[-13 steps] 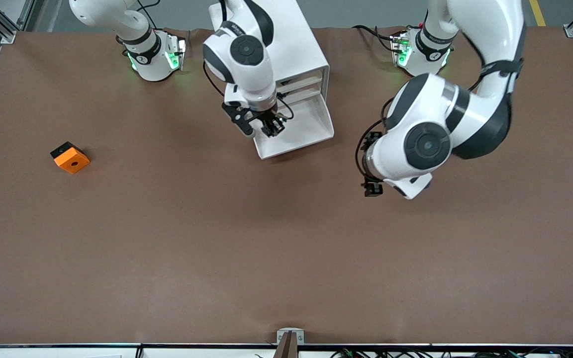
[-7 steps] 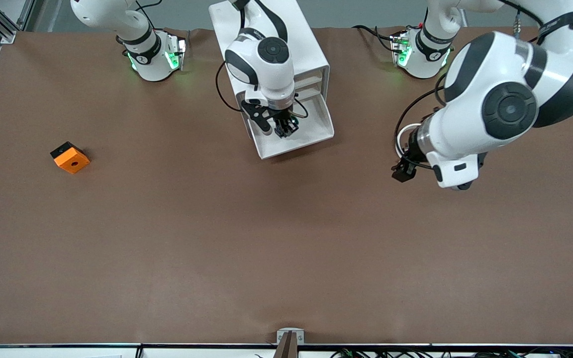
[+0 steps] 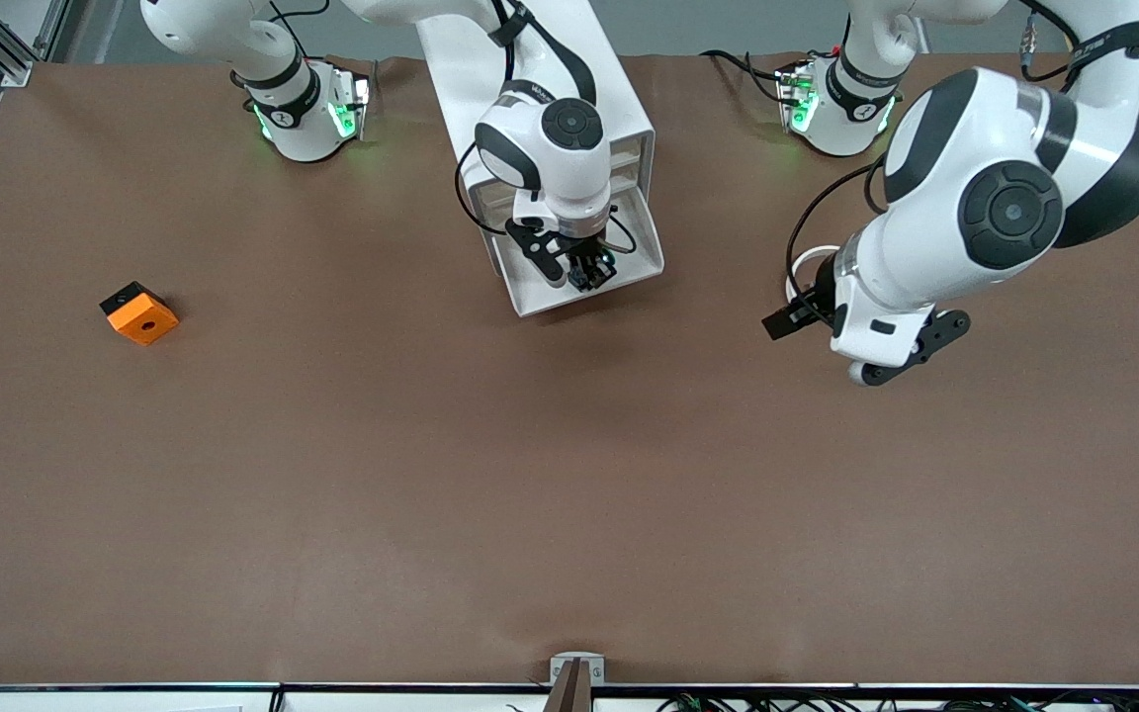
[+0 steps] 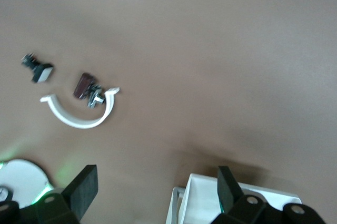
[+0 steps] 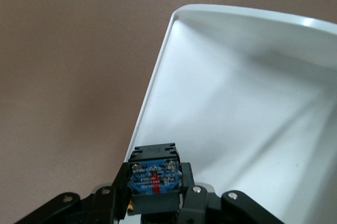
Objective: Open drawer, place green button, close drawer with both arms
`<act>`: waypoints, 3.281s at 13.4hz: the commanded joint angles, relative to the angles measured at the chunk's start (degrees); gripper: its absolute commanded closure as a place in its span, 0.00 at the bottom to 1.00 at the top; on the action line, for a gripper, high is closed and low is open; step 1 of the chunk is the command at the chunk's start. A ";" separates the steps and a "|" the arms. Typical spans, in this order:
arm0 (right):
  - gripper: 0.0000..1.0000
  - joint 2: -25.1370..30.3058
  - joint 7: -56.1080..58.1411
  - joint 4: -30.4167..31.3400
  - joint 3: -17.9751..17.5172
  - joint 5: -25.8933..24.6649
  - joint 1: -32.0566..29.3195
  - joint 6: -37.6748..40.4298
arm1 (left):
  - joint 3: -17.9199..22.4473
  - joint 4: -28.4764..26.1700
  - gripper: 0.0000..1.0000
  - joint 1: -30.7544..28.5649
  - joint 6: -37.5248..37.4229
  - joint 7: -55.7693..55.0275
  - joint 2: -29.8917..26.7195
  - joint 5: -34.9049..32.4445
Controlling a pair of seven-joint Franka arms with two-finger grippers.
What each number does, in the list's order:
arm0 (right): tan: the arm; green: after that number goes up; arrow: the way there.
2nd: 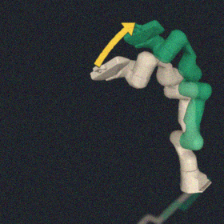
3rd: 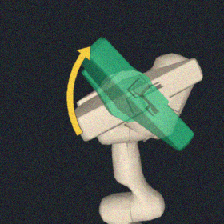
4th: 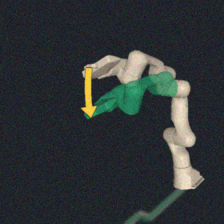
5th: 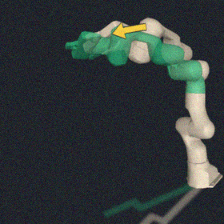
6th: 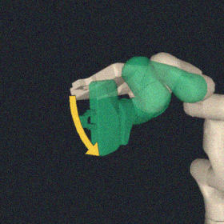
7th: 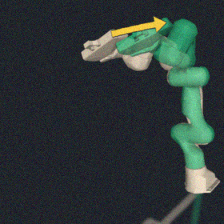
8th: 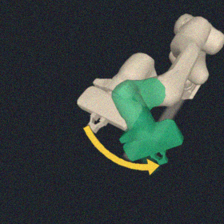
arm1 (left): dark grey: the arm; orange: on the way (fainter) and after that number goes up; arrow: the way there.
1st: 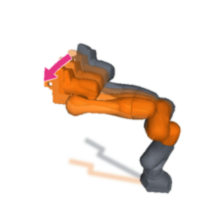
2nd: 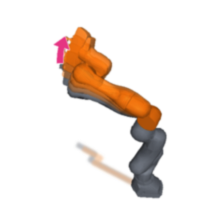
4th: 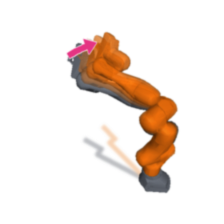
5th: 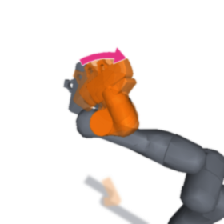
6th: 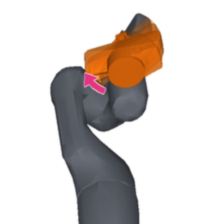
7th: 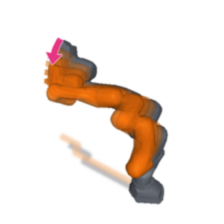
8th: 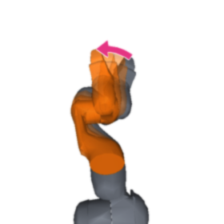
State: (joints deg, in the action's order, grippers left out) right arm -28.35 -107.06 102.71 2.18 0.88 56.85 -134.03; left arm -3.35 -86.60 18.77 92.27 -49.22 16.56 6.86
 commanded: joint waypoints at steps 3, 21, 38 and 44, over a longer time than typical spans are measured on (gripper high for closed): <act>1.00 -0.56 -1.31 -2.60 0.55 0.09 0.98 2.63 | -6.05 -17.96 0.00 0.57 22.39 0.89 -1.44 -0.80; 0.00 -2.85 -3.86 -6.46 0.46 0.18 1.69 6.13 | -9.31 -31.61 0.00 7.25 43.34 -5.62 4.19 -0.88; 0.00 12.61 73.17 -23.00 0.90 0.09 -26.58 47.44 | -9.31 -31.70 0.00 12.70 45.37 -12.92 6.74 -0.88; 0.00 17.72 104.05 -23.08 0.99 0.00 -49.43 53.51 | -9.48 -31.61 0.00 17.79 41.60 -13.44 6.38 -0.62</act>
State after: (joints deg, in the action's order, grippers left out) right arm -12.11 -8.91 78.54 4.69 0.70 13.75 -81.97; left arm -12.74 -117.84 34.31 135.61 -61.43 23.77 6.83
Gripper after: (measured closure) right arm 0.000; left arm 0.000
